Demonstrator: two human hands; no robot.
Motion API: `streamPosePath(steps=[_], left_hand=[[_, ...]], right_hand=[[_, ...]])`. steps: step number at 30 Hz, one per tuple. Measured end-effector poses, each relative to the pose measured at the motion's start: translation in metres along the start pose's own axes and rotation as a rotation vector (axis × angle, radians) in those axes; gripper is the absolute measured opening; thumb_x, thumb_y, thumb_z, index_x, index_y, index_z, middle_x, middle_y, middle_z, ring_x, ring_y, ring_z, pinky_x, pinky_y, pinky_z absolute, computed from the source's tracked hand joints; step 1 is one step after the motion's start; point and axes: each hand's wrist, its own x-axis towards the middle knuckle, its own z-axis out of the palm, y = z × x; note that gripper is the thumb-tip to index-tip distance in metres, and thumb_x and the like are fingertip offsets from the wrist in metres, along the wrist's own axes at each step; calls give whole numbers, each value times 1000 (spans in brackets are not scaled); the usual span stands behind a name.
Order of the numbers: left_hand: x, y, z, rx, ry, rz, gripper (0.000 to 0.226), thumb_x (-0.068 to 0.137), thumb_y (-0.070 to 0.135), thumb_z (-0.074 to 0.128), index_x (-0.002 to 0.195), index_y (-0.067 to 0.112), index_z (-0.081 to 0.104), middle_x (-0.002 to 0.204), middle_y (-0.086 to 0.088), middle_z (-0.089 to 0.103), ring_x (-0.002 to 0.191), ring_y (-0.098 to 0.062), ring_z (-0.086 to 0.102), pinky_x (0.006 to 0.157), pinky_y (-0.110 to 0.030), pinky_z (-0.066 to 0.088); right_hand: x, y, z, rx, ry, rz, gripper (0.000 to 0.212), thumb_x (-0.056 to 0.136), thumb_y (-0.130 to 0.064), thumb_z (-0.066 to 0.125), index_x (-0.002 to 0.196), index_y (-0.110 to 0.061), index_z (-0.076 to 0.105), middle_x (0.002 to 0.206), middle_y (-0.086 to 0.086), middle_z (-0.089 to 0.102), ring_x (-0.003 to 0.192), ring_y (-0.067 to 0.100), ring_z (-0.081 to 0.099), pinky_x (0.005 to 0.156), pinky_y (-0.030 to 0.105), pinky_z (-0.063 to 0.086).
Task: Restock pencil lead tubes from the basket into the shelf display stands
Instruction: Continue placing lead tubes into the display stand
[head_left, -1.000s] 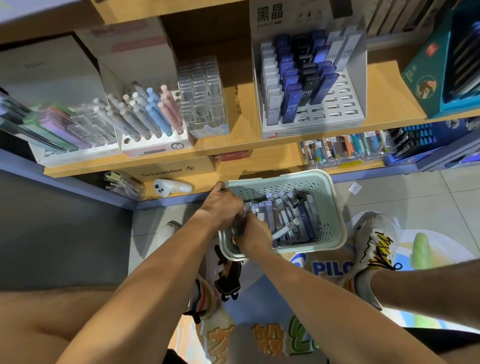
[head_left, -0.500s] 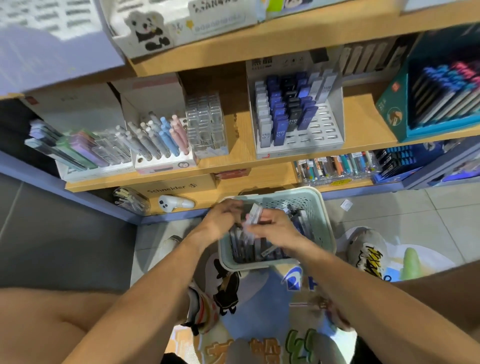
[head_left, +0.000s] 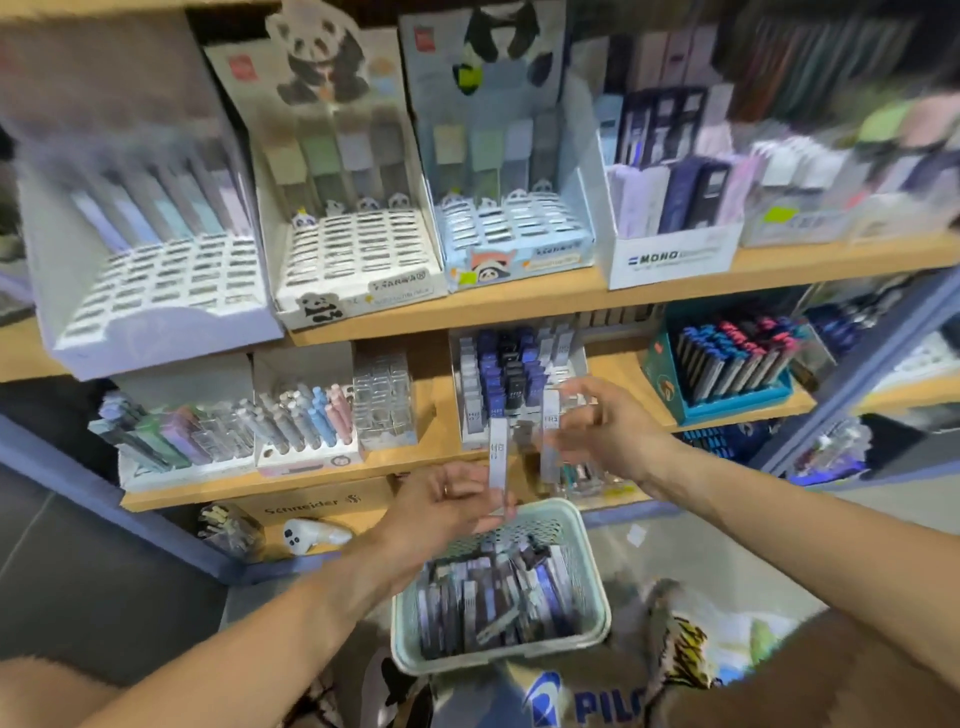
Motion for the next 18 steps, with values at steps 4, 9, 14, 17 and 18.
streamPosePath(steps=[4,9,14,17,18], left_hand=[[13,-8,11,-31,105,-4,26,88,2,77,112,-6,68,116,-25,73,99,-31,77,91,-32,62],[27,-16,19,7,137,0,28,90,2,76,114,-8,67,122,-27,66,98,-29,78,89,-29,62],[34,-12,22,2,149,1,30,90,2,76,118,-5,67,122,-23,66,97,-27,78,80,-22,61],[36,-9,24,-5,163,7,27,89,1,76,115,-5,68,120,-23,68,97,-29,78,80,-22,61],[36,-8,25,-4,168,10,26,89,0,76,114,-5,68,119,-24,68,97,-30,78,81,-23,62]], right_hand=[[25,1,-24,-195,370,-116,19,96,3,60,103,-15,58,75,3,72,64,12,64,73,33,59],[60,-3,-34,-499,596,-316,9,94,-18,72,99,-16,64,92,-2,71,87,16,68,85,33,57],[83,-5,-29,-731,599,-362,18,94,-22,72,100,-4,72,99,8,76,93,22,70,89,34,55],[89,-3,-22,-805,558,-349,18,97,-21,69,103,-4,73,102,9,76,96,24,70,89,32,53],[91,-2,-19,-828,548,-352,18,97,-20,68,103,-5,73,103,9,75,96,24,70,88,33,53]])
